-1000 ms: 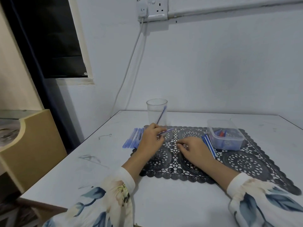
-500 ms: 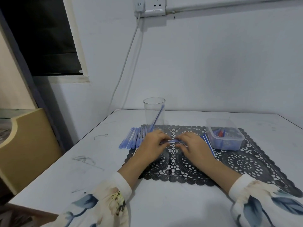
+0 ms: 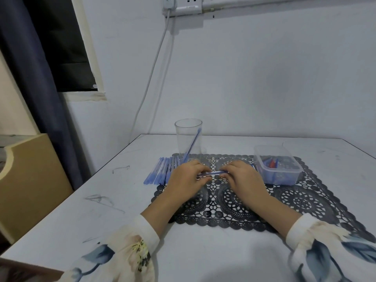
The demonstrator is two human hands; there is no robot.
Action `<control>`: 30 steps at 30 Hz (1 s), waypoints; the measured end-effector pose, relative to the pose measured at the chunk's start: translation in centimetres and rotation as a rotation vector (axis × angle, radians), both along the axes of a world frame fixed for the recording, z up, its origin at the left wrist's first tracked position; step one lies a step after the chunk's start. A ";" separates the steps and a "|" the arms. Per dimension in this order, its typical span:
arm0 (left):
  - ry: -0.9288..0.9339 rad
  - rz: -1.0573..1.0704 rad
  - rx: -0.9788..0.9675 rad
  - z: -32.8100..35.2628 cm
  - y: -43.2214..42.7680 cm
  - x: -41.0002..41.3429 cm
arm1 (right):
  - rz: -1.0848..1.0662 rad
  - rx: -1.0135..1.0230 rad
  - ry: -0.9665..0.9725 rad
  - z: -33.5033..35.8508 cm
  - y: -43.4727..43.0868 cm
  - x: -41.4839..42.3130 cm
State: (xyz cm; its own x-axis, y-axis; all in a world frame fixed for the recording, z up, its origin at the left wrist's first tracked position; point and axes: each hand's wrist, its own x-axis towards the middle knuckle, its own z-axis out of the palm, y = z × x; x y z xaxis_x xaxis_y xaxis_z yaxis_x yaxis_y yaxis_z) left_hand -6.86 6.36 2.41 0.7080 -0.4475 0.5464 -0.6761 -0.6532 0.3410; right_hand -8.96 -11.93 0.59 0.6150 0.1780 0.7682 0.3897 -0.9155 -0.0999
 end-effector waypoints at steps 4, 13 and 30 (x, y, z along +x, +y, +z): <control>-0.023 0.012 0.011 0.2 0.1 -0.1 | -0.013 -0.023 -0.030 -0.1 -0.1 0.1; -0.007 0.034 0.154 0.6 -0.1 -0.7 | -0.031 -0.224 -0.166 0.4 -0.6 -0.2; 0.288 0.107 0.081 1.5 0.1 -1.4 | 0.037 -0.325 -0.235 0.5 -0.4 -0.5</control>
State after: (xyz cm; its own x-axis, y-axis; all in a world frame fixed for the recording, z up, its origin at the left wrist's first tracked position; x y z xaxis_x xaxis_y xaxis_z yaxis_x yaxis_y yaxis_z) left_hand -8.22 6.50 3.95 0.8735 -0.3963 0.2826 -0.4857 -0.7481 0.4522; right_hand -9.47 -12.33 1.11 0.4182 0.4535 0.7870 0.4006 -0.8697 0.2883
